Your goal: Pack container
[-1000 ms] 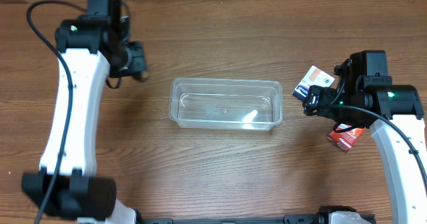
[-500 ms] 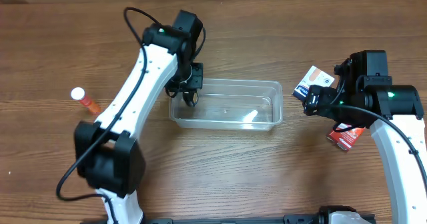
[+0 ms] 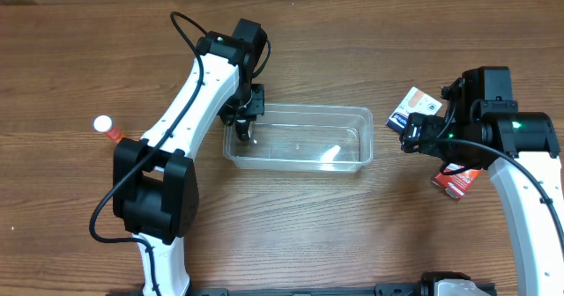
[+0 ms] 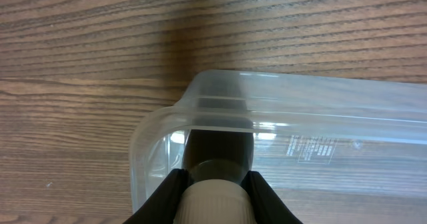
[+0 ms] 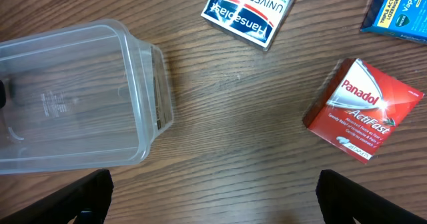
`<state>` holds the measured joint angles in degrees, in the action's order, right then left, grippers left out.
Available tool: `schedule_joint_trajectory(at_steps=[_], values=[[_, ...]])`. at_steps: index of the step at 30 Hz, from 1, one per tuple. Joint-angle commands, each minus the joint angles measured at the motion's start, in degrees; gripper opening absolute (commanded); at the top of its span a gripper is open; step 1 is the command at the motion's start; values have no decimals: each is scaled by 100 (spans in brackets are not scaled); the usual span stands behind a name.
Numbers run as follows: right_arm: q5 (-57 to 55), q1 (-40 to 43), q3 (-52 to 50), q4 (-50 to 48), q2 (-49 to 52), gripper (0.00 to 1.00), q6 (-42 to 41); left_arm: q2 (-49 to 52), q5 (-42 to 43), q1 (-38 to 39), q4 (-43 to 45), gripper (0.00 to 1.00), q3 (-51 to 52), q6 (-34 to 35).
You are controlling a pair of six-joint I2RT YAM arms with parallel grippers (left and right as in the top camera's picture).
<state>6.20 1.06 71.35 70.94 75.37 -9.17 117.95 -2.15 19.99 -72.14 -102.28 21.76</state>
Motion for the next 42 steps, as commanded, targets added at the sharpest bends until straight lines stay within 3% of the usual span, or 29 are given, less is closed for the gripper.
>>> schedule_joint_trajectory(at_steps=[1, 5, 11, 15, 16, 17, 18, 19, 22, 24, 27, 30, 42], values=[[55, 20, 175, -42, -98, 100, 17, -9, -114, -9, 2, 39, -9, 140], [55, 20, 175, -37, -98, 100, 17, -9, -76, -9, -7, 50, -9, 138], [55, 20, 175, -37, -98, 100, 17, -35, -81, -9, -160, 50, -87, 129], [52, 20, 175, -33, -98, 100, 17, -621, -282, -31, -334, 53, -584, 76], [55, 20, 175, -31, -98, 100, 17, -857, -424, -70, -369, 57, -693, 76], [55, 20, 175, -33, -98, 100, 17, -1130, -546, -151, -400, 69, -798, 76], [55, 20, 175, -33, -98, 100, 17, -1462, -603, -304, -413, 90, -866, 74], [55, 20, 175, -35, -98, 100, 17, -1801, -608, -538, -435, 100, -872, 74], [55, 20, 175, -37, -98, 100, 17, -2376, -573, -1281, -654, 100, -870, 79], [55, 20, 175, -57, -98, 100, 17, -2656, -505, -2236, -911, 100, -868, 103], [57, 20, 175, -76, -98, 100, 17, -2599, -269, -3311, -1043, 100, -737, 98], [57, 20, 175, -74, -98, 100, 17, -2422, -166, -3910, -892, 100, -391, 98], [57, 20, 175, -72, -98, 100, 17, -142, 74, -4162, -695, 100, -98, -118]])
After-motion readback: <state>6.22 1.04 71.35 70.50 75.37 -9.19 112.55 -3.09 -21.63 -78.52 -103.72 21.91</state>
